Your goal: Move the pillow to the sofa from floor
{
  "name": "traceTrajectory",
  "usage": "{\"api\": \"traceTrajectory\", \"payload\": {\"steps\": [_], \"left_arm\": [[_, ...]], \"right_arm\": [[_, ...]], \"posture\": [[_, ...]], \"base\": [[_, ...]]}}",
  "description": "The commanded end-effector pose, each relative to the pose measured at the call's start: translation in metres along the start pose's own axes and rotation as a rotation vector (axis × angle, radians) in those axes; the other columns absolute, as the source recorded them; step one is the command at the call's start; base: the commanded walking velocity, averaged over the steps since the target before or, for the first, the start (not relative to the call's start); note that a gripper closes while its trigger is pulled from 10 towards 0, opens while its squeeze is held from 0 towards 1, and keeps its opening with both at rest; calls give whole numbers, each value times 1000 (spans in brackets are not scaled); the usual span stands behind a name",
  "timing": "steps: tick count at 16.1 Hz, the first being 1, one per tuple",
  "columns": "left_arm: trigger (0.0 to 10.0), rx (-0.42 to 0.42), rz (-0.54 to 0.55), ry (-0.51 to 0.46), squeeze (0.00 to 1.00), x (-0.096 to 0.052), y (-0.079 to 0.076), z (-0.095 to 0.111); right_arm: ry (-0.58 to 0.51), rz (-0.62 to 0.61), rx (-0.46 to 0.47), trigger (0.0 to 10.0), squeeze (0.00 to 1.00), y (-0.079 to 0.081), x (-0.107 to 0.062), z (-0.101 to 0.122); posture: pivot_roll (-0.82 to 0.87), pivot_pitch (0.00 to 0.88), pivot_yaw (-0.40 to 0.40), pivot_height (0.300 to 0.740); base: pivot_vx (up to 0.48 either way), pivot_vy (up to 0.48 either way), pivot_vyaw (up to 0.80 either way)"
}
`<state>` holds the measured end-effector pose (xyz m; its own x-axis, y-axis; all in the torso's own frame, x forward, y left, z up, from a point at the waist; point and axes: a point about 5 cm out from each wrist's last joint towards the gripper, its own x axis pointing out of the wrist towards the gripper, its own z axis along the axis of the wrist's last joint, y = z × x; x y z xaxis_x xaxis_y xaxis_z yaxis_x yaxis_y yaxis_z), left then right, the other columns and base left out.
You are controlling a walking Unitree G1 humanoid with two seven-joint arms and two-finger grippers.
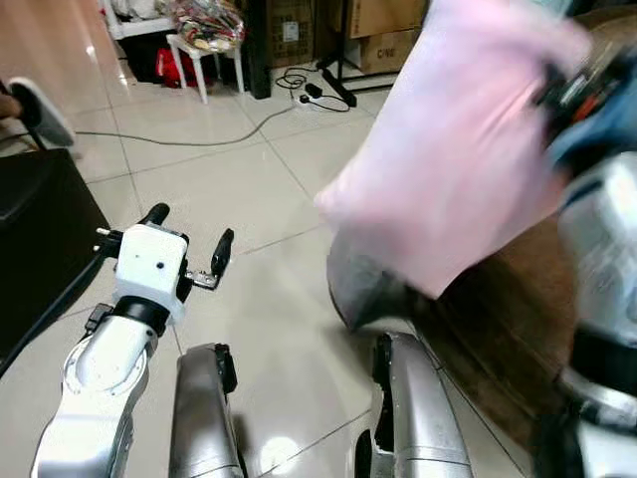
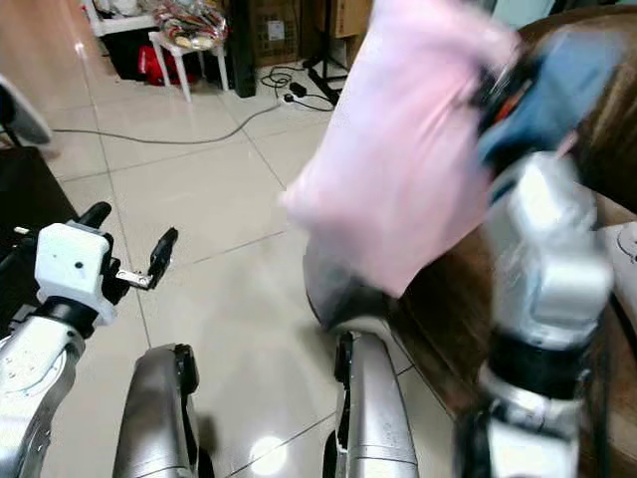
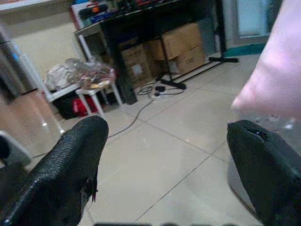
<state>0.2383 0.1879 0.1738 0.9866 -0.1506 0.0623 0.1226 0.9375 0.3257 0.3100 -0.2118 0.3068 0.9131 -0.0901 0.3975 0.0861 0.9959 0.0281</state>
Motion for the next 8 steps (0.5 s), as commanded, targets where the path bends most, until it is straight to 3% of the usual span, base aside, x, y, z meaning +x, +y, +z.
{"api": "traceTrajectory", "payload": {"steps": [1,2,3,4,5,6,7,8], "left_arm": [[10000,13,15,1,447,3,0,2],[10000,16,36,-15,404,5,3,6],[10000,24,48,-22,380,7,5,8],[10000,30,49,-21,373,7,6,7],[10000,25,55,-23,349,9,6,7],[10000,23,61,-18,333,10,6,5],[10000,14,50,-17,184,10,4,4],[10000,9,45,-19,184,11,3,4]], "right_arm": [[-38,-51,-43,10000,0,-5,1,6],[-89,-56,-87,10000,0,-2,5,17],[-75,-77,-186,10000,0,1,8,16],[-55,-83,-222,10000,0,1,8,13],[-6,-50,-339,10000,0,7,11,2],[46,-59,-375,10000,0,10,12,-11],[86,-81,-417,10000,0,10,9,-23],[94,-88,-435,10000,0,9,9,-27]], "posture": [[-64,0,-22,433],[-62,0,-25,443],[-56,0,-29,458],[-56,0,-29,468],[-47,0,-39,478],[-49,0,-38,488],[-52,0,-41,503],[-51,0,-43,513]], "base": [[0,0,0],[0,0,0],[0,0,0],[0,0,0],[0,0,0],[0,0,0],[0,0,0],[0,0,0]]}}
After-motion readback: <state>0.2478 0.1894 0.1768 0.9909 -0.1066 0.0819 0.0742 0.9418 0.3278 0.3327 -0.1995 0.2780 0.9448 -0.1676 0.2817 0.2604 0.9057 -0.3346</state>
